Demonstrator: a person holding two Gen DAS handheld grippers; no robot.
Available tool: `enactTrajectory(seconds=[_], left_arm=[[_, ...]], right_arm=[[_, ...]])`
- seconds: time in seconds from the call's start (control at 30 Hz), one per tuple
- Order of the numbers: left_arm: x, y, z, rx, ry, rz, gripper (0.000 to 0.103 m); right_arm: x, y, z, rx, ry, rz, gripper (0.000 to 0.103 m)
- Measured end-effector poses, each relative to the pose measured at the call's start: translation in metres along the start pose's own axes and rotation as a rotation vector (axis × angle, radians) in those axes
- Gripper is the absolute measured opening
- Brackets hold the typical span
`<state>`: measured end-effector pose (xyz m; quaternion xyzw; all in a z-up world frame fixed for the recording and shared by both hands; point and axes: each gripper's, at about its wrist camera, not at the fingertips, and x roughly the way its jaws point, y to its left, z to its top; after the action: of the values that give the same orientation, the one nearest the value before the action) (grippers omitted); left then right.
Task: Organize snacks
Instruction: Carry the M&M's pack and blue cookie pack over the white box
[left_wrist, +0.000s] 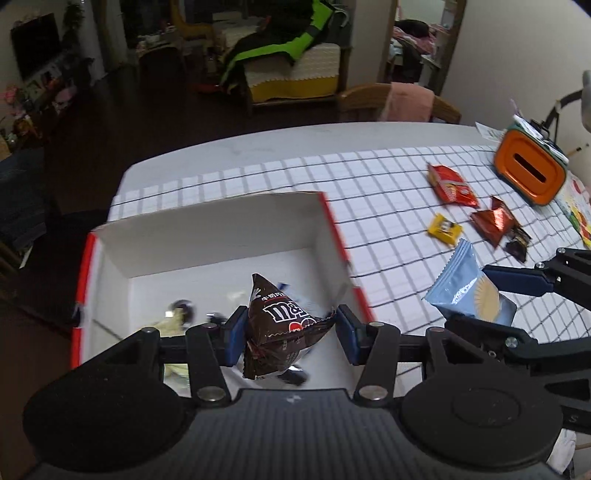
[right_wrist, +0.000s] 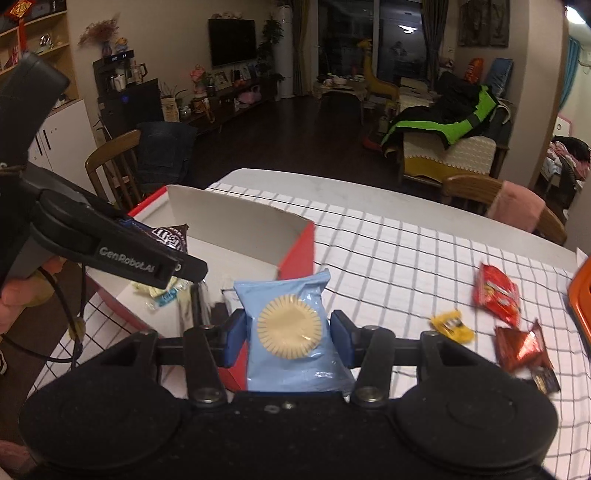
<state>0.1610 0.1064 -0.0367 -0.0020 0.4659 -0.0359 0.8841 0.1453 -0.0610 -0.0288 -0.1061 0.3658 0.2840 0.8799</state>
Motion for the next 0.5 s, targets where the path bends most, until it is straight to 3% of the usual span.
enactTrajectory(seconds=[0.5], left_arm=[[0.037, 0.09, -0.005, -0.072, 0.078, 0.104, 0.05]], right_arm=[[0.091, 0.048, 0.041, -0.107, 0.066, 0.009, 0.048]])
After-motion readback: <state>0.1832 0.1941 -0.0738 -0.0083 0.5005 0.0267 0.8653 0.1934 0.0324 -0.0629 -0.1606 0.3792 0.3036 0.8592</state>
